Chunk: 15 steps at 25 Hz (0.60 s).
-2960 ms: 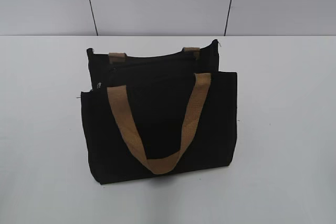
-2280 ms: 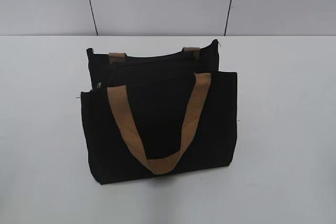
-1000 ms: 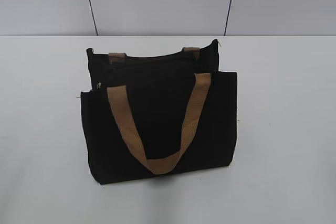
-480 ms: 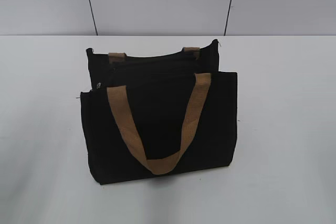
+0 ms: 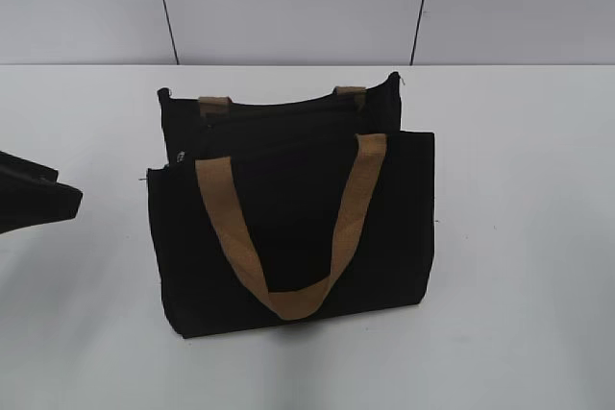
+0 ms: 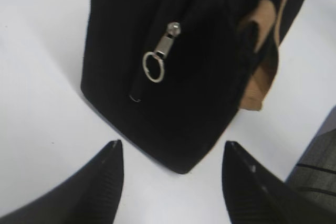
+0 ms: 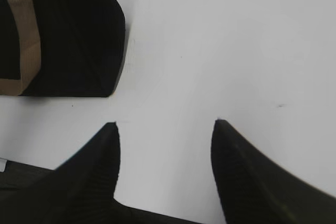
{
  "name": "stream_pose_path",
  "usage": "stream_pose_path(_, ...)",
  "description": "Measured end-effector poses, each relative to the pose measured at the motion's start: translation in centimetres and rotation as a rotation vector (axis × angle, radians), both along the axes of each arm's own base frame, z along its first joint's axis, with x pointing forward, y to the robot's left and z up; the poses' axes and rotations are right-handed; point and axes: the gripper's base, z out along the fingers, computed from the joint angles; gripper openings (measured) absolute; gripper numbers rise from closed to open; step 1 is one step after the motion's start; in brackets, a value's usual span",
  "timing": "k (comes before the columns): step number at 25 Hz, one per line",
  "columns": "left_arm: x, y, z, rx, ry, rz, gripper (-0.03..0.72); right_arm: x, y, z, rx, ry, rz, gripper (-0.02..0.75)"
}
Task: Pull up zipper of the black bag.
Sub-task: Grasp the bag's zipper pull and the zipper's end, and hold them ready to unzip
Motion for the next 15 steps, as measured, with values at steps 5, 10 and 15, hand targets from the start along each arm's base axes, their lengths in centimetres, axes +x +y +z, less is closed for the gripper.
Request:
stream_pose_path(5,2.2,0.5,-2.8,0.004,-0.049,-0.144,0.379,0.2,0.0,0.2,-0.005,-0.001,0.009,0.433)
stream_pose_path(10,3.7,0.3,-4.9,0.032,-0.197,-0.276,0.384,0.2,0.0,0.2,-0.005,-0.001,0.009,0.433)
stream_pose_path(15,4.7,-0.2,-6.2,0.029,-0.26,-0.311,0.442,0.2,0.0,0.2,-0.006,-0.001,0.009,0.433)
